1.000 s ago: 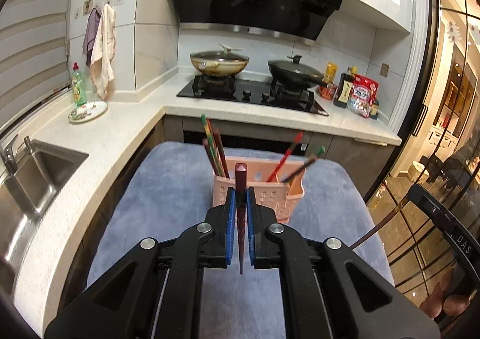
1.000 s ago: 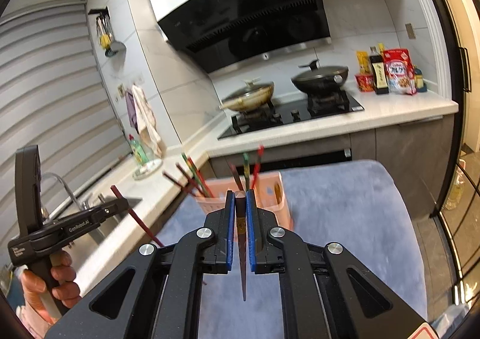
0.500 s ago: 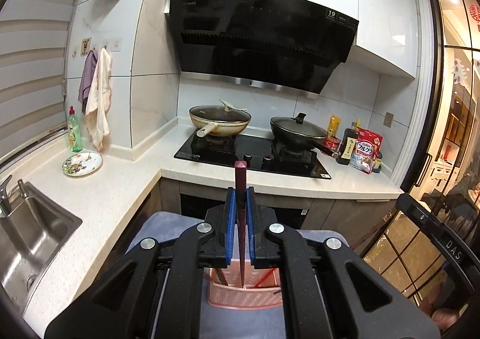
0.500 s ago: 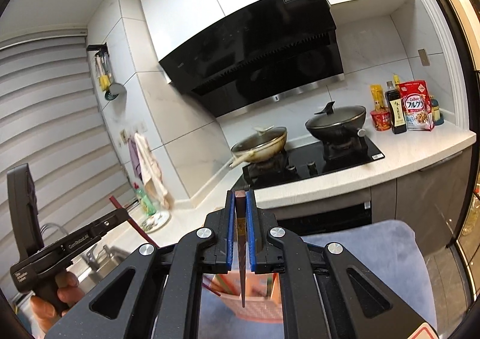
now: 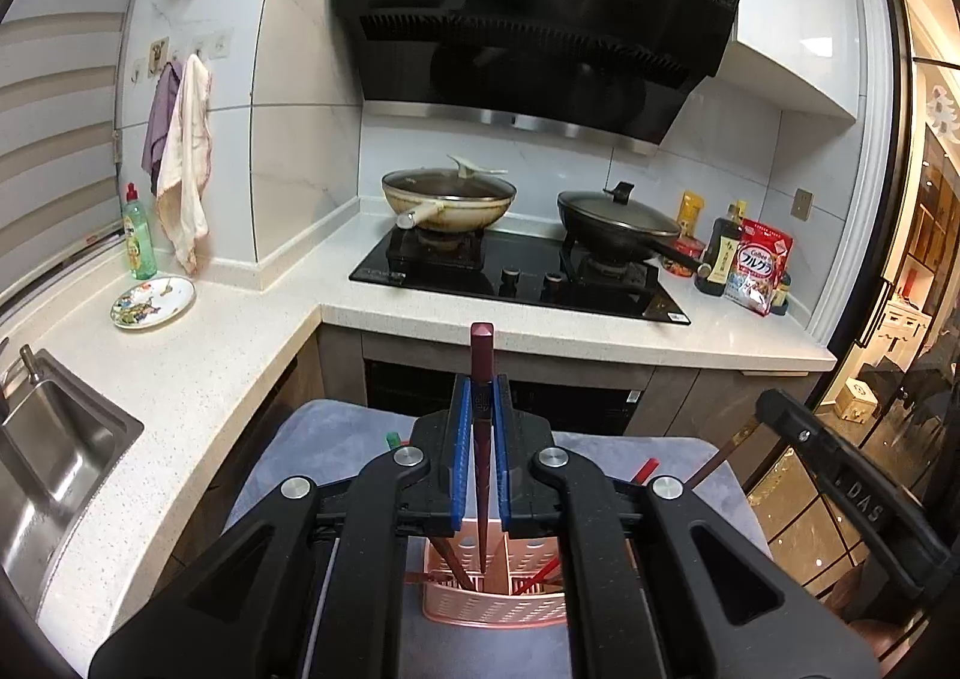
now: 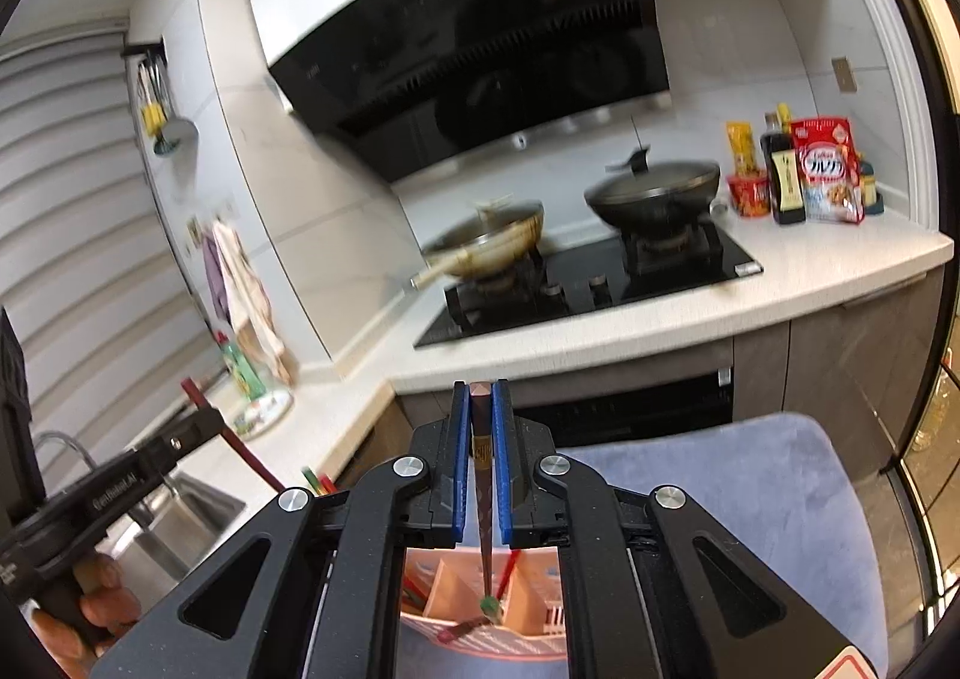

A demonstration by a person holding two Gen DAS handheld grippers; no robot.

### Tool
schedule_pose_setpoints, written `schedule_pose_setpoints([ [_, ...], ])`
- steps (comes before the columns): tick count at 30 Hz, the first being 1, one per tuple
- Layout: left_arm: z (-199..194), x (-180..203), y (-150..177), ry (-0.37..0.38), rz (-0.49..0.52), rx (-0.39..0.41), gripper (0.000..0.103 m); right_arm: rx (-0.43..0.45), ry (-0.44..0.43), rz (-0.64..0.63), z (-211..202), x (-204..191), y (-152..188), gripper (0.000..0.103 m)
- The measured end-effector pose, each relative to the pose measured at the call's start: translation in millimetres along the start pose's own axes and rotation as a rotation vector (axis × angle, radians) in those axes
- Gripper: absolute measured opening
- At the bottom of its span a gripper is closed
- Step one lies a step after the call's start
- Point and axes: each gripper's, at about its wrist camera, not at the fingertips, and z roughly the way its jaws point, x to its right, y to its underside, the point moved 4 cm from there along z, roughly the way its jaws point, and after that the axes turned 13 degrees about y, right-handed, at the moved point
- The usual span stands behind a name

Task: Organize utensils
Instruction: 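Open both tools to drop the chopsticks into the holder, then withdraw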

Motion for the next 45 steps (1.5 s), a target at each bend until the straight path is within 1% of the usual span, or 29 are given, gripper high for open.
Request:
schedule_pose_setpoints([
  [8, 14.7, -7.9, 15.6, 0.001, -0.018, -0.041, 0.008, -0.071, 0.005, -0.034, 22.3, -2.0, 26.4, 0.007],
  [11, 10.9, -7.6, 17.6, -0.013, -0.005, -0.027, 0.008, -0.080, 0.019, -0.038, 24.3, -2.0, 30.4, 0.008],
  [13, 7.2, -8.1, 18.0, -0.021, 0.002, -0.025, 0.009, -0.077, 0.019, -0.031, 21.6, 0.5, 30.9, 0.012],
  [14, 5.8, -7.6, 18.0, -0.023, 0.001, -0.025, 0.010, -0.078, 0.021, -0.030, 20.1, 1.3, 31.1, 0.012],
  [16, 0.5, -9.0, 18.8, -0.029, -0.008, -0.021, 0.020, -0.076, 0.021, -0.026, 14.9, 2.4, 31.8, 0.012],
  [17, -4.1, -9.6, 19.4, -0.032, -0.011, -0.016, 0.022, -0.076, 0.020, -0.029, 10.7, 2.5, 32.1, 0.012],
  [19, -12.7, -9.3, 20.7, -0.040, -0.010, -0.006, 0.032, -0.067, 0.025, -0.041, 2.7, 0.6, 32.4, 0.014],
  [21, -20.5, -7.1, 23.6, -0.054, 0.001, -0.003, 0.036, -0.058, 0.024, -0.055, -8.7, -1.0, 34.5, 0.021],
  [22, -23.9, -5.9, 25.9, -0.062, 0.007, -0.005, 0.038, -0.055, 0.021, -0.057, -14.3, -1.6, 36.2, 0.026],
  [23, -27.5, -5.1, 28.5, -0.068, 0.011, -0.007, 0.039, -0.055, 0.015, -0.059, -20.3, -2.1, 38.8, 0.029],
  [27, -43.4, -3.8, 43.2, -0.081, 0.009, -0.022, 0.044, -0.067, 0.005, -0.066, -39.1, -0.8, 50.4, 0.030],
  [29, -50.3, -4.1, 50.3, -0.090, 0.005, -0.029, 0.047, -0.077, 0.004, -0.073, -47.6, 0.3, 58.5, 0.033],
  [32, -60.0, -3.3, 64.6, -0.104, 0.007, -0.043, 0.049, -0.089, 0.018, -0.095, -61.4, 3.2, 73.7, 0.038],
  [34, -64.3, -2.1, 73.6, -0.117, 0.013, -0.056, 0.054, -0.097, 0.026, -0.108, -68.8, 5.5, 84.0, 0.041],
  [36, -68.3, -0.1, 82.3, -0.128, 0.019, -0.064, 0.058, -0.107, 0.034, -0.120, -75.9, 8.4, 94.9, 0.041],
  [39, -73.1, 3.7, 95.7, -0.136, 0.030, -0.081, 0.059, -0.123, 0.045, -0.133, -84.0, 11.1, 108.3, 0.043],
  [41, -75.9, 6.4, 103.8, -0.135, 0.030, -0.094, 0.060, -0.128, 0.051, -0.142, -89.3, 11.6, 115.8, 0.048],
  [42, -77.1, 7.0, 106.7, -0.136, 0.028, -0.099, 0.061, -0.128, 0.055, -0.149, -93.1, 12.0, 119.8, 0.049],
  [45, -81.7, 10.2, 117.3, -0.146, 0.031, -0.109, 0.067, -0.120, 0.071, -0.170, -103.0, 11.6, 129.6, 0.054],
])
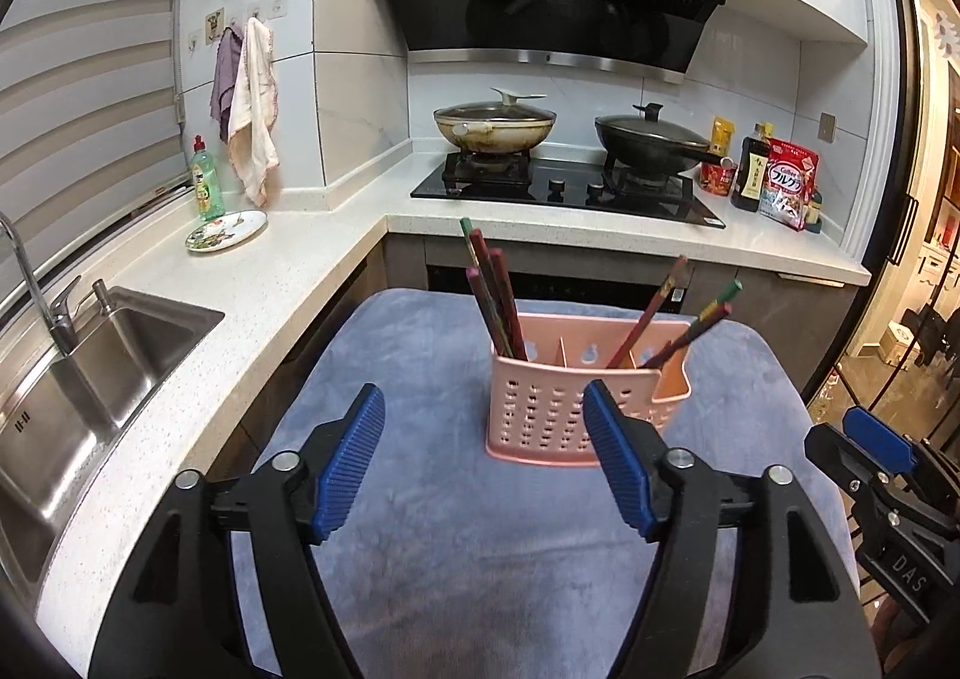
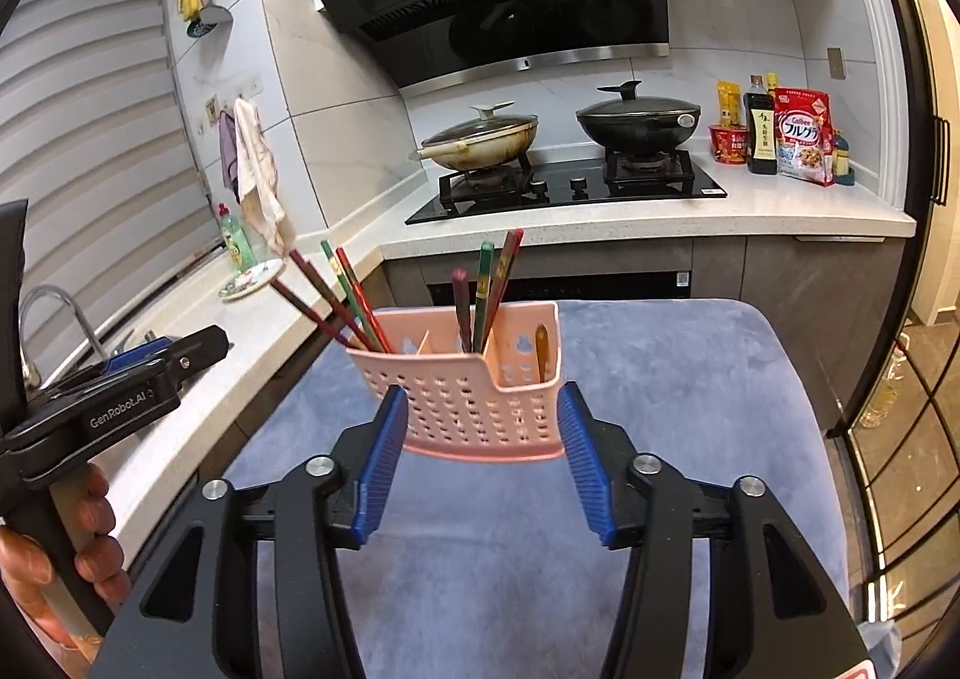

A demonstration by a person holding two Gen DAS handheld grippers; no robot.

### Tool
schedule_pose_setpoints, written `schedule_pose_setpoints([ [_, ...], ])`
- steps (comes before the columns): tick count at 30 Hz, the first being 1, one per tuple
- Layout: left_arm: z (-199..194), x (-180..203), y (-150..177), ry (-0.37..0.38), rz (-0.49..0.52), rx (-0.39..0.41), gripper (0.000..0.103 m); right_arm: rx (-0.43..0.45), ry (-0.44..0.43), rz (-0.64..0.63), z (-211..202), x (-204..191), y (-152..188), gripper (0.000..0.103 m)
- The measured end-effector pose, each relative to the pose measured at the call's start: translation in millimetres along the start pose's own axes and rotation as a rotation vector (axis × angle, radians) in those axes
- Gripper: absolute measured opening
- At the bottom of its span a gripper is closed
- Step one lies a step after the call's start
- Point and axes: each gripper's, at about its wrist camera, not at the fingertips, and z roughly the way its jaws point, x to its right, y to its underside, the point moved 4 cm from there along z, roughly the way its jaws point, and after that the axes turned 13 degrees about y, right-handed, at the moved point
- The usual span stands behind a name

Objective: Organize utensils

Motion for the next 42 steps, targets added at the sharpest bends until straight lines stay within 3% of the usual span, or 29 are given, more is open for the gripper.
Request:
schedule_pose_setpoints([
  [5, -4.8, 3.2, 14.0, -0.015, 0.005, -0.017, 0.069, 0.004, 0.018, -0.033, -8.8, -5.2, 12.7, 0.064],
  [15, -7.9, 2.7, 34.5, -0.048, 0.002, -0.046, 0.075, -0.037, 0.029, -0.018, -10.8, -1.5, 34.0, 0.070],
  [23, -9.9, 2.6, 46.5, -0.083, 0.013, -0.051, 0.086, -0.041, 0.066, -0.042, -15.4, -1.8, 44.7, 0.083],
  [42, -4.1, 2.0, 68.1, -0.108, 0.013, -0.105, 0.094, -0.088, 0.113, -0.064, -9.6, 5.0, 62.2, 0.085],
])
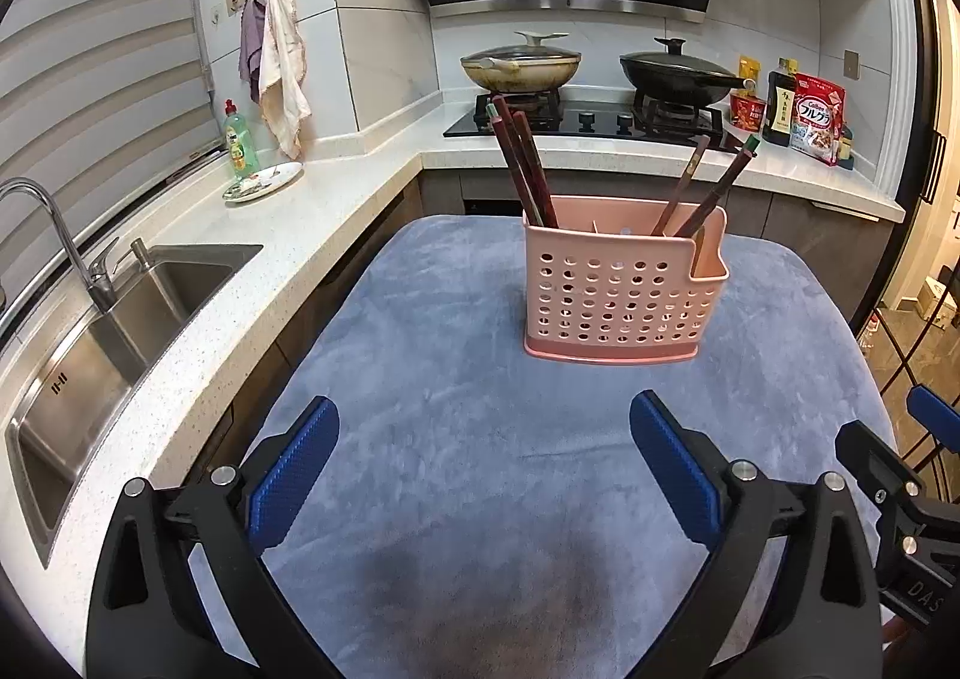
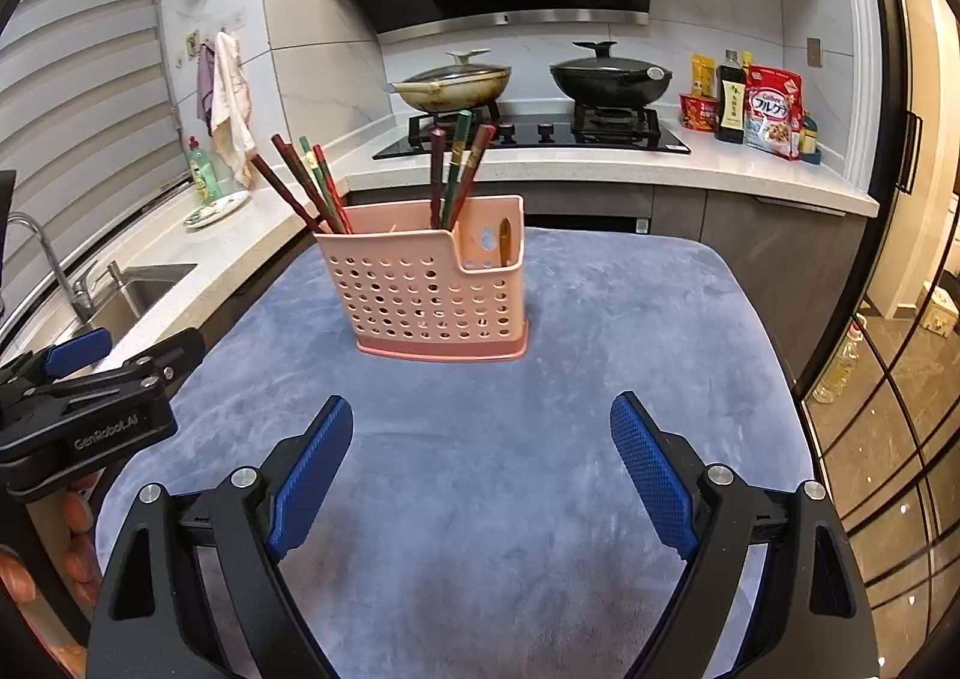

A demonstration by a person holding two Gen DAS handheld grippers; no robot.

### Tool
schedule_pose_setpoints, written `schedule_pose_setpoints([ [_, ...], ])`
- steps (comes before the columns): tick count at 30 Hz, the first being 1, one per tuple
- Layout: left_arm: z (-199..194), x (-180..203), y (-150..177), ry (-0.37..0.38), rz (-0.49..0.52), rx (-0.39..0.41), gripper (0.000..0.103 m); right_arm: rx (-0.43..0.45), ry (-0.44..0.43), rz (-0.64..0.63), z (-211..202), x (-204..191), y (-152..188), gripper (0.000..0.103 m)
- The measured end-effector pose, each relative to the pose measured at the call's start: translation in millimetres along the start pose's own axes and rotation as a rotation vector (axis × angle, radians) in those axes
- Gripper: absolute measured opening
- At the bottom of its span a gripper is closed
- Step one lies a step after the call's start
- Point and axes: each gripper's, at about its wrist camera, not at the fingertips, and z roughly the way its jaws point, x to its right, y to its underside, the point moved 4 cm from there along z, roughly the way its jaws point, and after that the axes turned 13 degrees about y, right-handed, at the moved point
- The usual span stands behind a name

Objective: Organize utensils

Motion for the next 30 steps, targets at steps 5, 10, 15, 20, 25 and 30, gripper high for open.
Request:
schedule_pose_setpoints([
  [5, 2.6, -2.4, 2.0, 0.001, -0.013, -0.010, 0.094, -0.005, 0.009, -0.007, 4.1, -0.4, 1.1, 0.097],
  [10, 3.7, -3.1, 3.5, 0.001, -0.016, -0.016, 0.095, -0.006, 0.018, -0.007, 6.0, -1.5, 0.3, 0.097],
  [15, 6.5, -3.6, 5.5, -0.001, -0.019, -0.026, 0.096, -0.014, 0.025, -0.013, 8.1, -2.4, 3.0, 0.097],
  [20, 7.0, -4.0, 5.8, -0.001, -0.019, -0.028, 0.096, -0.021, 0.033, -0.013, 10.2, -1.9, 2.5, 0.097],
  [25, 8.1, -4.6, 5.9, -0.003, -0.019, -0.032, 0.096, -0.022, 0.038, -0.012, 11.6, -1.3, 3.1, 0.097],
  [30, 8.3, -4.9, 5.6, -0.007, -0.013, -0.034, 0.096, -0.021, 0.041, -0.014, 13.0, -1.9, 2.4, 0.097],
])
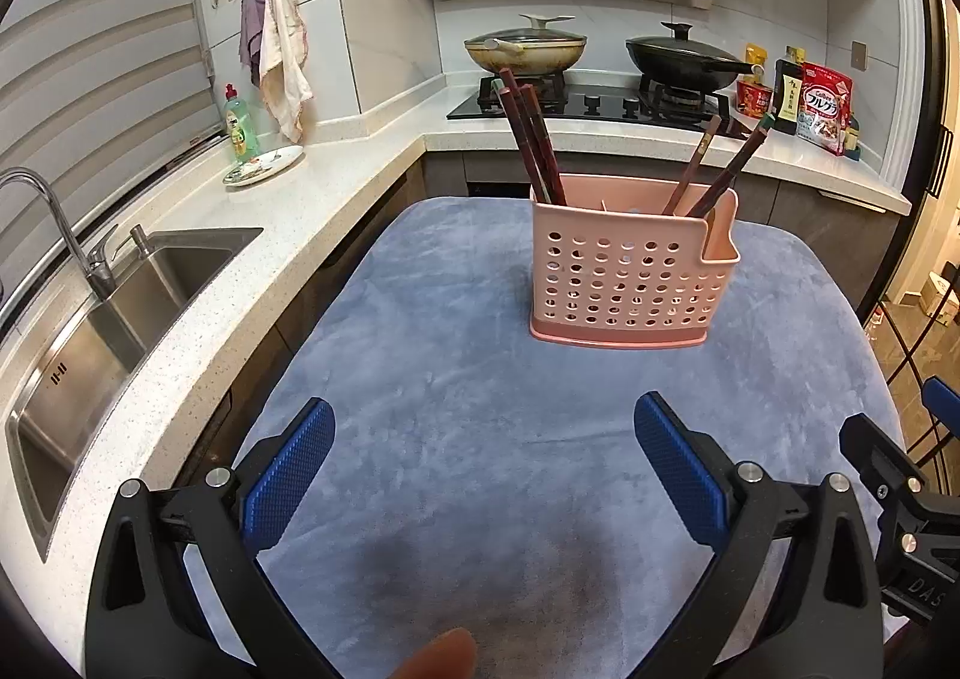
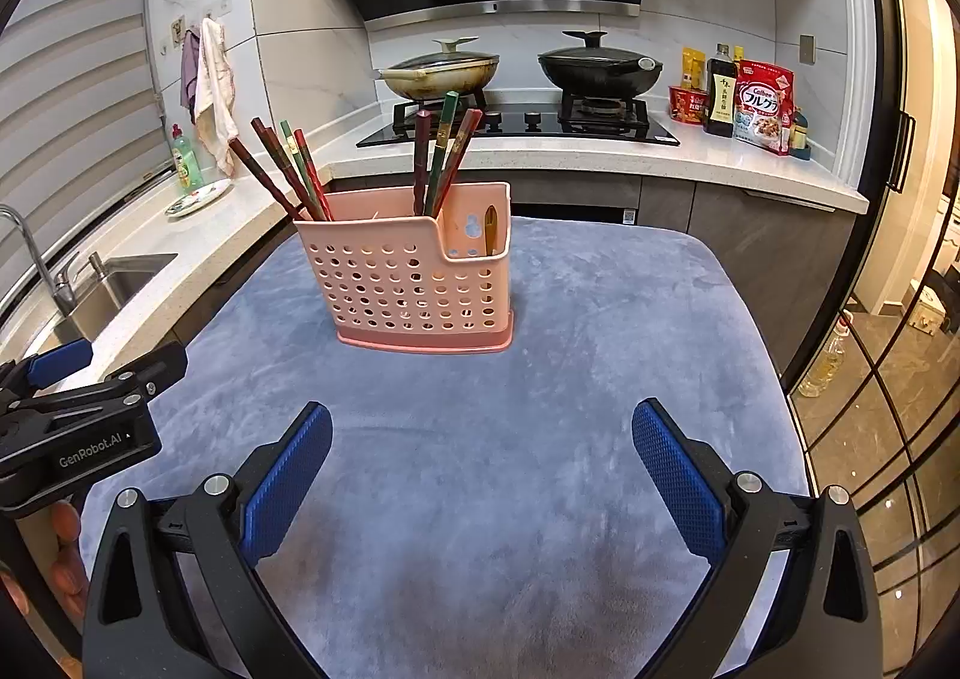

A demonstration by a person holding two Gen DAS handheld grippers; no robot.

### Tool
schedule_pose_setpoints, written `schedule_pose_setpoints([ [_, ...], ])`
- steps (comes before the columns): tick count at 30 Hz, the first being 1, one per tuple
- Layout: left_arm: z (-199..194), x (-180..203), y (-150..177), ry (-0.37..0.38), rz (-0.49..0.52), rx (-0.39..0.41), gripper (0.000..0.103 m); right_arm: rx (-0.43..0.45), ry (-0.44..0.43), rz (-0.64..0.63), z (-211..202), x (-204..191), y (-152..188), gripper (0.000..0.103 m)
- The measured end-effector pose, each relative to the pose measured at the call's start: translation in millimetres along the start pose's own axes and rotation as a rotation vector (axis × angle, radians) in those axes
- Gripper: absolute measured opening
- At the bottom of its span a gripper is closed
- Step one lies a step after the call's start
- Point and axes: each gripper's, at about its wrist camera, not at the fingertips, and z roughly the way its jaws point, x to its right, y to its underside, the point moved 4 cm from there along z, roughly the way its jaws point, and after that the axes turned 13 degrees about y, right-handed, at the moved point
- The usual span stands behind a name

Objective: Organize utensils

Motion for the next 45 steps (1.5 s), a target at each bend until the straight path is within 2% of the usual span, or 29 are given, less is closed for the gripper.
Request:
schedule_pose_setpoints([
  [45, 10.9, -5.0, -4.6, -0.033, 0.010, -0.019, 0.096, -0.008, 0.012, 0.008, 8.2, -6.7, -4.7, 0.097],
])
